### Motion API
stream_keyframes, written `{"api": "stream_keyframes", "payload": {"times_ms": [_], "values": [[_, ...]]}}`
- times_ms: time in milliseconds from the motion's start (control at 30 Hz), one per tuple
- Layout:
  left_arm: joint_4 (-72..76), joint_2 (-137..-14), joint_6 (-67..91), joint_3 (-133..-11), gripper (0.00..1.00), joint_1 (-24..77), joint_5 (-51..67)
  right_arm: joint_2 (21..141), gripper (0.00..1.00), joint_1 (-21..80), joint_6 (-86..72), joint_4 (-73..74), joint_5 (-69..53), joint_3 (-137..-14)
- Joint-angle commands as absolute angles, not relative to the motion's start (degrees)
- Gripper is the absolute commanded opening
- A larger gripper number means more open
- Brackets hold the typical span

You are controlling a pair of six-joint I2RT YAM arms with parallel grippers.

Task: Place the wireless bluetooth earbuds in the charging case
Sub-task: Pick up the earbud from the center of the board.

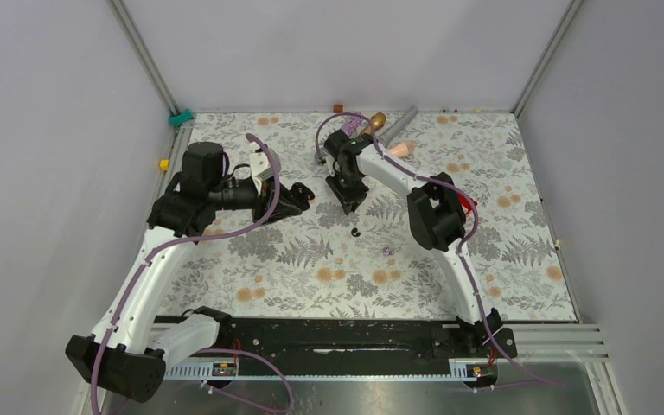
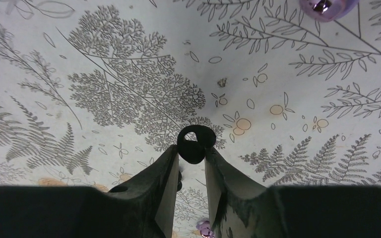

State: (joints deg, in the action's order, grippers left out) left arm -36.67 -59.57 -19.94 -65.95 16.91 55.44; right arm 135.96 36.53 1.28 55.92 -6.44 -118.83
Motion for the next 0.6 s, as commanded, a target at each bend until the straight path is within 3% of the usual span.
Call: {"api": "stream_keyframes", "payload": {"times_ms": [0, 267, 567], "values": [[-33.84, -58.1, -20.35, -65.92, 0.0, 16.42, 55.59, 136.0, 0.34, 37.63, 3.13, 59.41, -2.81, -120.86], [-33.84, -57.93, -20.3, -65.67, 0.0, 15.84, 56.04, 135.64, 0.46, 37.77, 4.15, 59.61, 0.38, -120.63], [-33.52, -57.73, -20.24, -65.44, 0.0, 15.47, 56.34, 130.11, 0.48, 38.37, 1.08, 58.69, -4.71, -118.46]]}}
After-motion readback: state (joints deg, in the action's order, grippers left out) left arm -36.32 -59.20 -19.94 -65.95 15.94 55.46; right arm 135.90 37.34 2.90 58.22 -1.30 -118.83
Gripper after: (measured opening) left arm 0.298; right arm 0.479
